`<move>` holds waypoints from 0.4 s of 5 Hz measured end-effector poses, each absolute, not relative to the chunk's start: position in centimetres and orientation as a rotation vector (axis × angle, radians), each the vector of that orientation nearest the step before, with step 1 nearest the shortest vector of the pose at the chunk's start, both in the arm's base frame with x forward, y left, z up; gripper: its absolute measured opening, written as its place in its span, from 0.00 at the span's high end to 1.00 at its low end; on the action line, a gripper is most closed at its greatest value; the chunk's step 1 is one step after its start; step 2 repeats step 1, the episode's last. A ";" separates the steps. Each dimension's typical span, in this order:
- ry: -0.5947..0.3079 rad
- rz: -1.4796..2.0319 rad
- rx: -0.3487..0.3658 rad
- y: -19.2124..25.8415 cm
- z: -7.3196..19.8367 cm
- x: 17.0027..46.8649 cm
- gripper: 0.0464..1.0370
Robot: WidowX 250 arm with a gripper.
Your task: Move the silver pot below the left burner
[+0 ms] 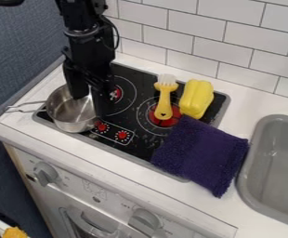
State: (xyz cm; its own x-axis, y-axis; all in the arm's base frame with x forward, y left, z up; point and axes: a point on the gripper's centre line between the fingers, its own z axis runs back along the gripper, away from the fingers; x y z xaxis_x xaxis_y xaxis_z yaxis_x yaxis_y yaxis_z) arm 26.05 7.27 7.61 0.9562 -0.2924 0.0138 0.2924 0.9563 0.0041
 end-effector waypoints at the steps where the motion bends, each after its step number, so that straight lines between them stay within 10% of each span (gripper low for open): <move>1: -0.018 -0.261 0.002 7.0 7.7 26.2 0.03; 2: -0.018 -0.261 0.002 7.0 7.7 26.2 0.03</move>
